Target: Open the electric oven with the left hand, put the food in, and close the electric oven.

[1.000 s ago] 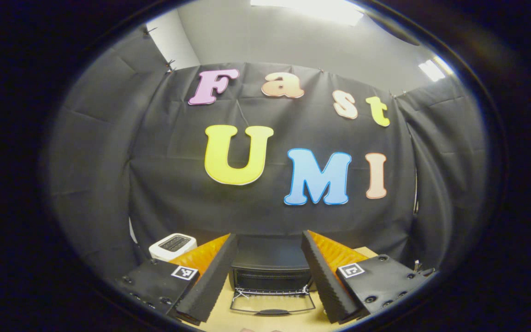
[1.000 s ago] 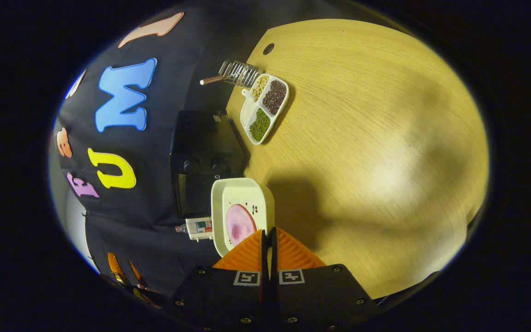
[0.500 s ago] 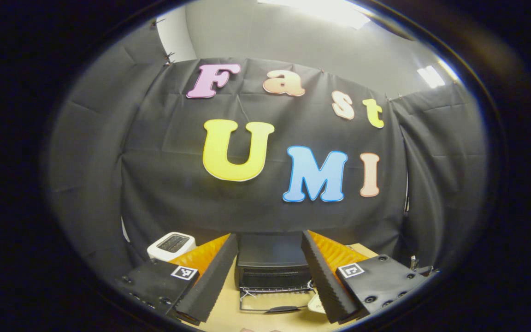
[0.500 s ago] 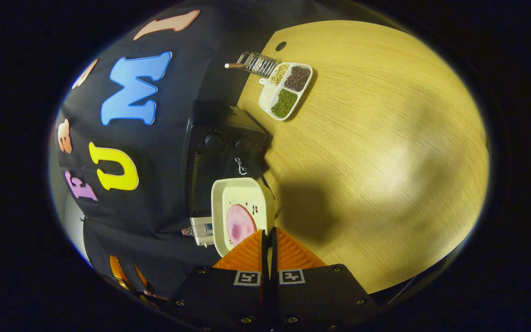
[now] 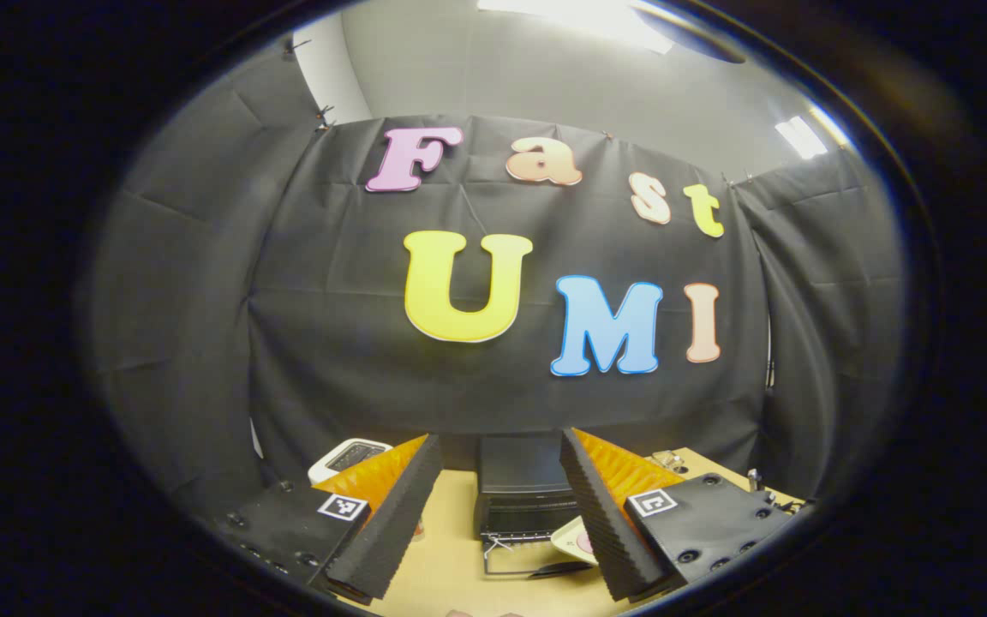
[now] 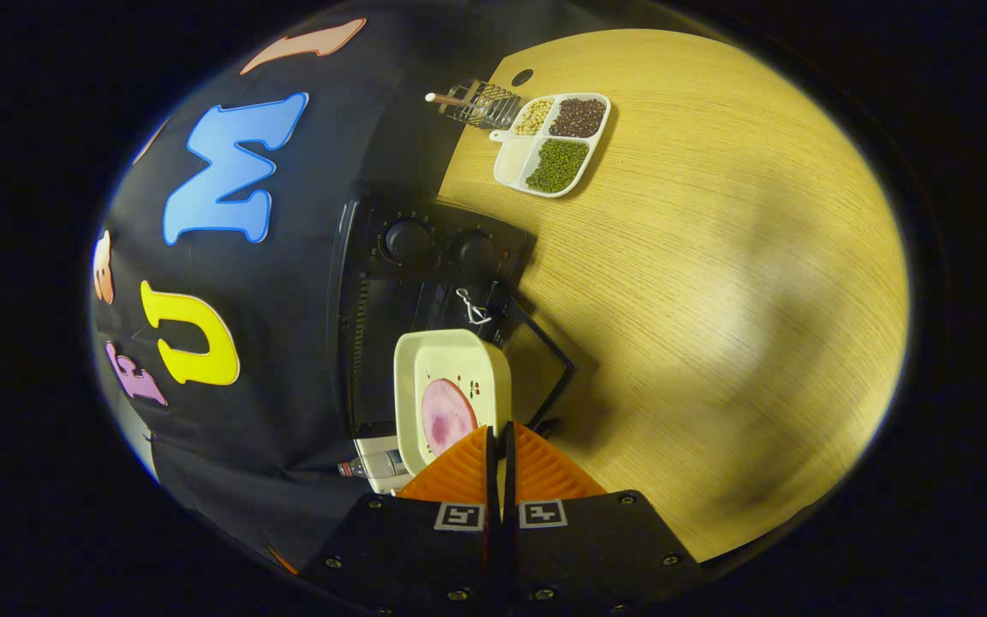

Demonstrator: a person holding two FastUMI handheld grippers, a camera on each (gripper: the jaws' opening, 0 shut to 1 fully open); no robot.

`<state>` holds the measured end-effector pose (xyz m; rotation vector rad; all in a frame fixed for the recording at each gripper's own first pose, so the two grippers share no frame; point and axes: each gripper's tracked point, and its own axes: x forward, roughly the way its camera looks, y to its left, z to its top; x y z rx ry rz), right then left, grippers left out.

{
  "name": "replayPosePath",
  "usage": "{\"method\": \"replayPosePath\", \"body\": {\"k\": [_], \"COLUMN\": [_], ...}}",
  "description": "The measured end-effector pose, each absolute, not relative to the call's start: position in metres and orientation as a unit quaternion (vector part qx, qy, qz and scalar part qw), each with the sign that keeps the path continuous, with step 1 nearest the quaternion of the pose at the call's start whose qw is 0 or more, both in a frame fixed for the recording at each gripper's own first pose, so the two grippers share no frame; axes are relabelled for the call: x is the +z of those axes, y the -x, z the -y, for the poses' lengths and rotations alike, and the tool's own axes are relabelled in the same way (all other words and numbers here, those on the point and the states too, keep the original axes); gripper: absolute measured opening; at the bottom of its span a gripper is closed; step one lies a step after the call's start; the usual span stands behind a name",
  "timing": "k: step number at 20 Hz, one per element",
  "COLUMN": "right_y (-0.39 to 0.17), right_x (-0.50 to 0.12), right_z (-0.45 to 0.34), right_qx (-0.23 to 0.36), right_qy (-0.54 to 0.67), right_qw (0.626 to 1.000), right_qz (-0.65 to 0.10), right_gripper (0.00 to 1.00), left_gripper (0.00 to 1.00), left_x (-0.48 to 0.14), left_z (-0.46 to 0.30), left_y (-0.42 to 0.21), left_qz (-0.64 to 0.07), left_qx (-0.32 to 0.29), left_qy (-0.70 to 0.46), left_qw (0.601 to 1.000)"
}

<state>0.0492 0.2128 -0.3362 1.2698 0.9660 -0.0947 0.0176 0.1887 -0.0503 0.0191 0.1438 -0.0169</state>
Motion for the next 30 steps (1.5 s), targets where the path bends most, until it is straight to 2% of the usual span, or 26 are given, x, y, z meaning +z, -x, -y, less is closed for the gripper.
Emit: {"method": "replayPosePath", "body": {"k": [1,2,4,9,10,11,12,13,15,16,23,27,30], "right_y": [-0.057,-0.065,-0.079,-0.121,-0.127,-0.134,-0.141,-0.149,-0.163,-0.17,-0.208,-0.217,-0.222], "right_x": [-0.339,-0.343,-0.348,-0.351,-0.352,-0.352,-0.354,-0.356,-0.358,-0.359,-0.376,-0.381,-0.375], "right_z": [-0.218,-0.222,-0.229,-0.243,-0.246,-0.248,-0.254,-0.259,-0.271,-0.276,-0.298,-0.302,-0.308], "right_qx": [-0.053,-0.067,-0.091,-0.142,-0.153,-0.162,-0.169,-0.176,-0.185,-0.188,-0.213,-0.213,-0.2], "right_qy": [-0.575,-0.578,-0.582,-0.604,-0.612,-0.619,-0.624,-0.631,-0.643,-0.649,-0.663,-0.648,-0.667], "right_qw": [0.694,0.692,0.687,0.683,0.679,0.677,0.675,0.674,0.668,0.665,0.655,0.669,0.658], "right_qz": [-0.429,-0.427,-0.425,-0.385,-0.375,-0.364,-0.354,-0.343,-0.326,-0.319,-0.294,-0.296,-0.287], "right_gripper": [0.0,0.01,0.0,0.0,0.0,0.01,0.01,0.01,0.01,0.01,0.01,0.02,0.05], "left_gripper": [0.98,0.95,0.95,0.98,0.95,0.98,0.92,0.98,0.95,0.98,0.98,0.94,0.93], "left_x": [-0.052,-0.053,-0.052,-0.05,-0.05,-0.05,-0.053,-0.054,-0.056,-0.055,-0.06,-0.068,-0.064], "left_z": [-0.195,-0.202,-0.217,-0.244,-0.248,-0.251,-0.252,-0.254,-0.258,-0.261,-0.282,-0.281,-0.268], "left_y": [-0.016,-0.015,-0.011,-0.003,-0.001,0.001,0.002,0.004,0.008,0.011,0.025,0.025,0.019], "left_qz": [-0.074,-0.075,-0.078,-0.084,-0.086,-0.088,-0.091,-0.095,-0.1,-0.103,-0.121,-0.13,-0.126], "left_qx": [-0.003,0.003,0.015,0.039,0.042,0.045,0.047,0.048,0.052,0.054,0.084,0.089,0.079], "left_qy": [-0.01,-0.009,-0.007,-0.016,-0.017,-0.017,-0.016,-0.016,-0.02,-0.022,-0.026,-0.023,-0.026], "left_qw": [0.997,0.997,0.997,0.996,0.995,0.995,0.995,0.994,0.993,0.993,0.989,0.987,0.989]}}
